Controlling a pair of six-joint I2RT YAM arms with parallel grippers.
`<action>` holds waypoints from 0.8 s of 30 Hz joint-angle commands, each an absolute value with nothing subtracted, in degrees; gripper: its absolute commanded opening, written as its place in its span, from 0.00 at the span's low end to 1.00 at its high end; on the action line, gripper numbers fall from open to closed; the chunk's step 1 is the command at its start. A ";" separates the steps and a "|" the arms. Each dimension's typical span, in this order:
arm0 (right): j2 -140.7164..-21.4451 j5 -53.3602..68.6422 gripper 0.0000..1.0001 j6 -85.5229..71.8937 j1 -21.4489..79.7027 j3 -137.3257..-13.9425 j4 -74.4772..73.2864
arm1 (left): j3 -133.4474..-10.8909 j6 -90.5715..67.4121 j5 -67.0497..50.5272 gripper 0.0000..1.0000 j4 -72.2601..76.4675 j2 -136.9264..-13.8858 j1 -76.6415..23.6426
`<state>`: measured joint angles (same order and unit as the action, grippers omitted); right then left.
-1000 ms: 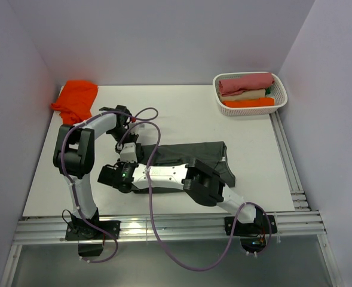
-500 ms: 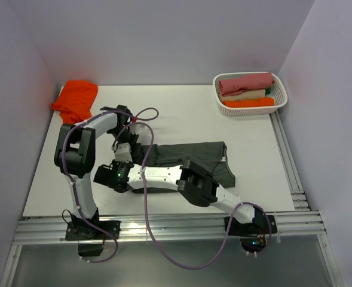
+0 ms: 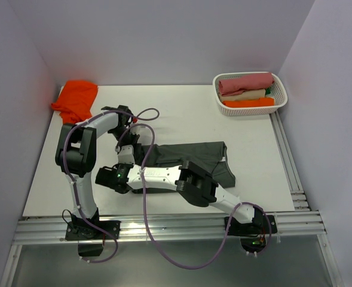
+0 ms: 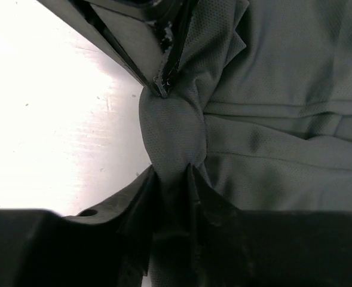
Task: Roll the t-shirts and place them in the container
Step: Roll the tshirt
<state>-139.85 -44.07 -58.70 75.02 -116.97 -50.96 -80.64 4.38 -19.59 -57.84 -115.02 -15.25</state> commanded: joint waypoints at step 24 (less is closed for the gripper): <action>-109.51 -16.01 0.04 -79.88 65.31 -49.94 33.25 | -91.85 7.90 -37.00 0.62 -63.98 -111.01 -9.06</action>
